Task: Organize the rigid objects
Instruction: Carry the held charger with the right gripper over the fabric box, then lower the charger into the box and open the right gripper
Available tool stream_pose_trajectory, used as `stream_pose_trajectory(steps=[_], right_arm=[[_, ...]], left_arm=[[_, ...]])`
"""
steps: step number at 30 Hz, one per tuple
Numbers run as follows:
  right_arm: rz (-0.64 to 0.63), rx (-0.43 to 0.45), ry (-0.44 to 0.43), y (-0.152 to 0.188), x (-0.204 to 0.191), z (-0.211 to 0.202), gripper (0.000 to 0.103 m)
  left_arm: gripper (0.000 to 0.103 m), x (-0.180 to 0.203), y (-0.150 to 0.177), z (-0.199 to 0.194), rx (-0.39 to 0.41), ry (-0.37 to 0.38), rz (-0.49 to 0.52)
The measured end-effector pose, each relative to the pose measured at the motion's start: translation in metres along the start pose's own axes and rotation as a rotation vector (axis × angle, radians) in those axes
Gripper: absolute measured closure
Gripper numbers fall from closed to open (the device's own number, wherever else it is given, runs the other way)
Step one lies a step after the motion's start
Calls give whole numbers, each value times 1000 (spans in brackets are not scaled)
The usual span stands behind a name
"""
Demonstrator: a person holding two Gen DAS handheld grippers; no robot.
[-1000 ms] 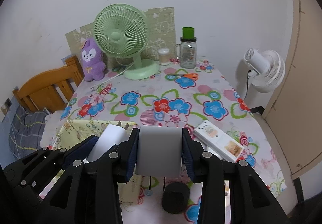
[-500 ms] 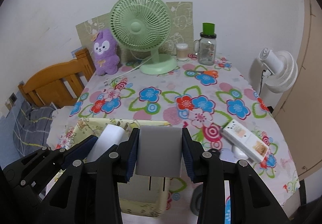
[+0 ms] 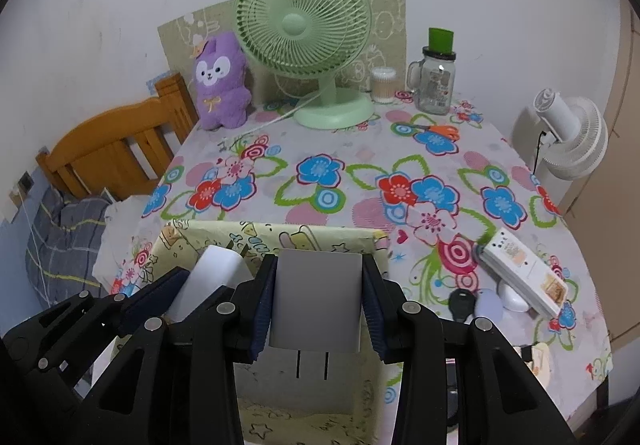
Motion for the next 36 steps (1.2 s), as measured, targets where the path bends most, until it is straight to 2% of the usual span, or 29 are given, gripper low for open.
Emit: stream_pose_trajectory(steps=[17, 28, 32, 34, 35, 36], right_arm=[[-20, -84, 65, 15, -9, 48, 60], [-59, -70, 101, 16, -12, 52, 57], [-60, -81, 79, 16, -11, 48, 53], [-47, -84, 56, 16, -11, 45, 52], [-41, -85, 46, 17, -11, 42, 51], [-39, -84, 36, 16, -10, 39, 49]], left_arm=[[76, -29, 17, 41, -79, -30, -17], [73, -41, 20, 47, -86, -59, -44], [64, -37, 20, 44, -92, -53, -50], [53, -35, 19, 41, -88, -48, -54], [39, -34, 18, 39, -84, -60, -55], [32, -34, 17, 36, -74, -78, -53]])
Point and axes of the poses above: each gripper's, at about its wrist camera, not at the fingertips, and z roughly the way its jaws point, x to its right, y to its underside, the point moved 9 cm from there along z, roughly the way its jaws point, and after that the axes turned 14 degrees about y, right-handed, at the moved point
